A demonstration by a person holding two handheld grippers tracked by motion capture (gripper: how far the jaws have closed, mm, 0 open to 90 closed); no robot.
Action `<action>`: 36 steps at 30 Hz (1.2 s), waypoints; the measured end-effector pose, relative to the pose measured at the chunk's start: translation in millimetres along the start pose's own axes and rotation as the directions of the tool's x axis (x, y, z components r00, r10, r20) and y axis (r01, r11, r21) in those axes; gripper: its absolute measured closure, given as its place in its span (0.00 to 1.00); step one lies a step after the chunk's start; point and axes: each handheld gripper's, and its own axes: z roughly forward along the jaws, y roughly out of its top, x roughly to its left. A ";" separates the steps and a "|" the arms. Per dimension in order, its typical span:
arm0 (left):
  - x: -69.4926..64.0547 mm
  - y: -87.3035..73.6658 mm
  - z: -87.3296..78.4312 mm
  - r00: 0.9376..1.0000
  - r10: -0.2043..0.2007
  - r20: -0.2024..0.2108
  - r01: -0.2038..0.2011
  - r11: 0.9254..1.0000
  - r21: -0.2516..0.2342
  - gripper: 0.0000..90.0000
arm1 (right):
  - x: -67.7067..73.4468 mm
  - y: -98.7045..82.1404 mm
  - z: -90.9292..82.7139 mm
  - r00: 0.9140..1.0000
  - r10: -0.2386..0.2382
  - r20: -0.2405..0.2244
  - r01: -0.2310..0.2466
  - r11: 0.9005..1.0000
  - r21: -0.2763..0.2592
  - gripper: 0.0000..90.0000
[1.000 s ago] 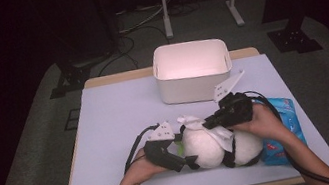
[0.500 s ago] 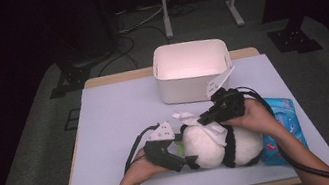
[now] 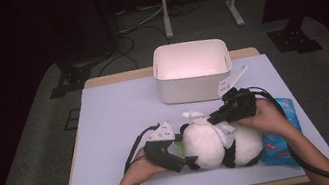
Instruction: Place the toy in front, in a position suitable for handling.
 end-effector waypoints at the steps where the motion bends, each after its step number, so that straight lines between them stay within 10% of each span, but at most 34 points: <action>1: -0.2 -0.4 0.1 1.000 0.001 0.000 -0.001 1.000 0.004 0.19 | 1.4 6.6 5.9 1.000 -0.020 0.005 0.020 1.000 0.011 0.93; 11: 2.1 -2.9 -0.2 1.000 -0.001 0.004 0.001 1.000 0.008 0.19 | -1.3 15.2 15.6 1.000 -0.015 -0.007 0.015 1.000 0.019 0.93; 22: 3.4 -3.3 -0.8 1.000 -0.020 0.020 0.020 1.000 0.008 0.19 | 8.2 -17.8 -7.1 1.000 -0.010 0.004 0.010 1.000 0.006 0.93; 36: 17.1 -11.6 2.2 0.980 -0.171 0.099 0.169 0.985 0.035 0.09 | 38.9 -34.6 -3.8 0.997 -0.074 0.002 0.074 0.997 0.002 0.94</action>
